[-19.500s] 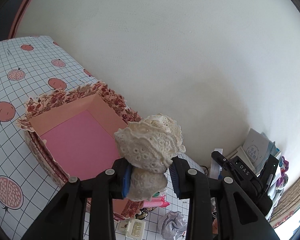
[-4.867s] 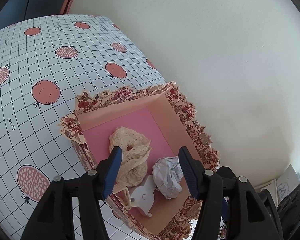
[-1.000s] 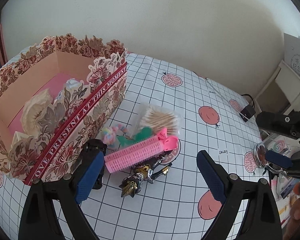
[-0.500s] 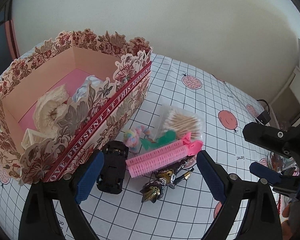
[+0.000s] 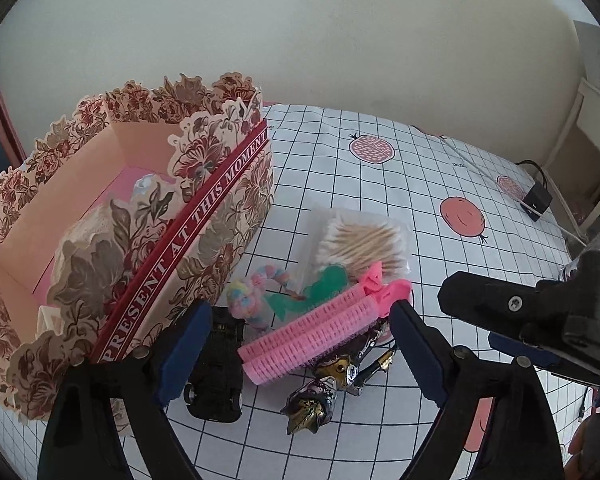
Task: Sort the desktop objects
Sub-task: 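Reach the left tool to the pink hair roller while the right tool approaches the figurine, then close the left tool on the pink hair roller and lift it, then close the right tool on the black-and-gold figurine, then lift the pink roller and figurine and carry both over the pink box, then lower both tools into the box and open them releasing roller and figurine, then withdraw both tools from the box toward the cotton swab bag and toy car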
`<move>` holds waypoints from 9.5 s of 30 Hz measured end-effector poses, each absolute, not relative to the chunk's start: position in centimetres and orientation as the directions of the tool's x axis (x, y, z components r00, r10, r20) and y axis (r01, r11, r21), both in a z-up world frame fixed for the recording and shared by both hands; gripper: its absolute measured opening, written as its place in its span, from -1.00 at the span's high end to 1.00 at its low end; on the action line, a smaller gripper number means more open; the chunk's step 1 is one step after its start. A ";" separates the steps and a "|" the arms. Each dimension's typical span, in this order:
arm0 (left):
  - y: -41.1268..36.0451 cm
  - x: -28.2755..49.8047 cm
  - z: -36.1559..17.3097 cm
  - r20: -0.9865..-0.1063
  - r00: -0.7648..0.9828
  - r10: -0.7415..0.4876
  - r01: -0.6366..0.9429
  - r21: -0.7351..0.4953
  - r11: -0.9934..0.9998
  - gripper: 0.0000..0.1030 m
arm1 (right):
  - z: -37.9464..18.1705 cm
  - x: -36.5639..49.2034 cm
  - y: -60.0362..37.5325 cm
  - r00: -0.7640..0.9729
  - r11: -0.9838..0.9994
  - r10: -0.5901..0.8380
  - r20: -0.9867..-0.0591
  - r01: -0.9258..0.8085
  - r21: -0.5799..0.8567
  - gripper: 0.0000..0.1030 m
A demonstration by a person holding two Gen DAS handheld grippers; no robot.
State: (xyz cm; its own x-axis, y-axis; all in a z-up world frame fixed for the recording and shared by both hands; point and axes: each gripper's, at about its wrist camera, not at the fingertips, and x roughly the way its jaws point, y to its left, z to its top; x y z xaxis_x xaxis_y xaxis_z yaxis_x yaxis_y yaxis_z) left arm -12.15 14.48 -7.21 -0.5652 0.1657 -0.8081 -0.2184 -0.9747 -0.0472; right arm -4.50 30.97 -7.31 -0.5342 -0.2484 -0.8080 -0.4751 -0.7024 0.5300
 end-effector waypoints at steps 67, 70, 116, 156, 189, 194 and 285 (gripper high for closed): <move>6.5 -11.1 -1.0 -0.696 -0.573 0.433 -0.186 -0.404 -0.896 0.46 | -9.8 -7.2 25.7 -0.447 -0.770 -0.252 -0.859 -0.446 0.457 0.03; 6.2 -11.3 -0.9 -0.693 -0.571 0.439 -0.180 -0.417 -0.891 0.46 | -10.3 -7.6 24.7 -0.428 -0.789 -0.244 -0.870 -0.435 0.435 0.05; 5.2 -10.8 0.8 -0.651 -0.618 0.442 -0.183 -0.427 -0.885 0.46 | 0.0 -5.5 28.0 -0.685 -0.747 -0.166 -0.709 -0.382 0.544 0.25; -1.7 -8.3 7.5 -0.464 -0.785 0.411 -0.153 -0.497 -0.854 0.51 | 9.6 -5.4 20.4 -0.851 -0.840 -0.145 -0.505 -0.164 0.517 0.25; -9.9 -10.8 3.4 -0.542 -0.791 0.285 0.103 -0.577 -0.811 0.51 | 3.8 -10.7 12.3 -0.746 -0.873 -0.257 -0.614 -0.092 0.478 0.25; -10.2 -11.3 2.5 -0.562 -0.778 0.279 0.126 -0.575 -0.808 0.51 | 2.6 -11.4 11.8 -0.725 -0.877 -0.258 -0.638 -0.100 0.469 0.25; -9.4 -12.1 1.4 -0.623 -0.740 0.252 0.183 -0.548 -0.816 -0.60 | 1.7 -11.4 13.3 -0.662 -0.887 -0.198 -0.723 -0.192 0.420 -0.48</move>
